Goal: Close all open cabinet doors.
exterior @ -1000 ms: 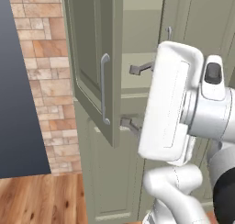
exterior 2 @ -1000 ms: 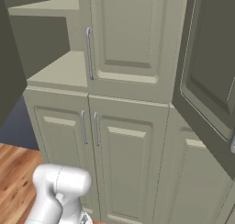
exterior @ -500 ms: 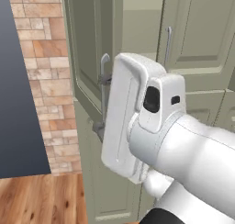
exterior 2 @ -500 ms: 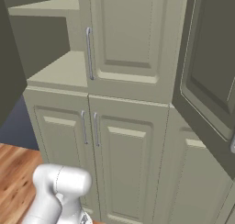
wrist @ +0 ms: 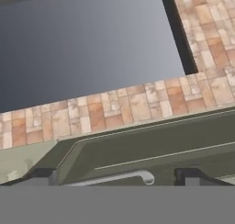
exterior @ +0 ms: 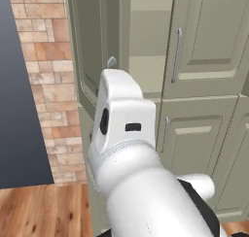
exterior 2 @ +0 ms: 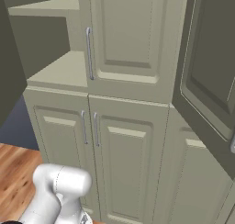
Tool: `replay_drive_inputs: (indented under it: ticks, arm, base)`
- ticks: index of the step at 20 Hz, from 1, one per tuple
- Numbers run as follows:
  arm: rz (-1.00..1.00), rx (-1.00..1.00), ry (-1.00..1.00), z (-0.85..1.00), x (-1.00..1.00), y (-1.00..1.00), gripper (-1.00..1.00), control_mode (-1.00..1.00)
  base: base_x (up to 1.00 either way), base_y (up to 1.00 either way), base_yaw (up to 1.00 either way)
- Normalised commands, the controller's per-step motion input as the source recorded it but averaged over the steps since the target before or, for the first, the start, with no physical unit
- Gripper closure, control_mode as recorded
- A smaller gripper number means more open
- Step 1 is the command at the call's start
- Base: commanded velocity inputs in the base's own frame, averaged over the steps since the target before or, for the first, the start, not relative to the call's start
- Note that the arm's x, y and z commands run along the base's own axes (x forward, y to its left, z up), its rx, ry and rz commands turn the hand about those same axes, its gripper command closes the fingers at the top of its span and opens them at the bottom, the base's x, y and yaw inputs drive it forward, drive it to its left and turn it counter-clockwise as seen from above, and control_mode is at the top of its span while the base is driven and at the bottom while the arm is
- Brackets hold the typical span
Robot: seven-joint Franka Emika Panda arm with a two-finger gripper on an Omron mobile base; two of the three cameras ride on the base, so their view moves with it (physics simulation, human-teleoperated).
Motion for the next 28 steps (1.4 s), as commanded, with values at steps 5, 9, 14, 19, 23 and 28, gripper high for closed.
replay_drive_inputs:
  ticks: [5, 9, 14, 19, 23, 28]
  arm:
    - [-0.19, 0.0, 0.0, -0.12, 0.53, 0.0, -1.0, -1.0]
    - [-0.14, 0.0, 0.0, -0.2, 0.57, 0.0, -1.0, -1.0]
    - [-0.1, 0.0, -0.02, -0.25, 0.58, 0.0, -1.0, -1.0]
    - [-0.1, 0.0, -0.04, -0.2, 0.57, 0.0, -1.0, -1.0]
    - [-0.07, 0.0, -0.05, -0.11, 0.53, 0.0, -1.0, -1.0]
    - [-0.08, 0.0, -0.03, -0.03, 0.47, -0.06, -1.0, -1.0]
  base:
    - [0.0, 0.0, 0.0]
    - [0.0, 0.0, 0.0]
    - [0.0, 0.0, 0.0]
    - [0.0, 0.0, 0.0]
    - [0.0, 0.0, 0.0]
    - [0.0, 0.0, 0.0]
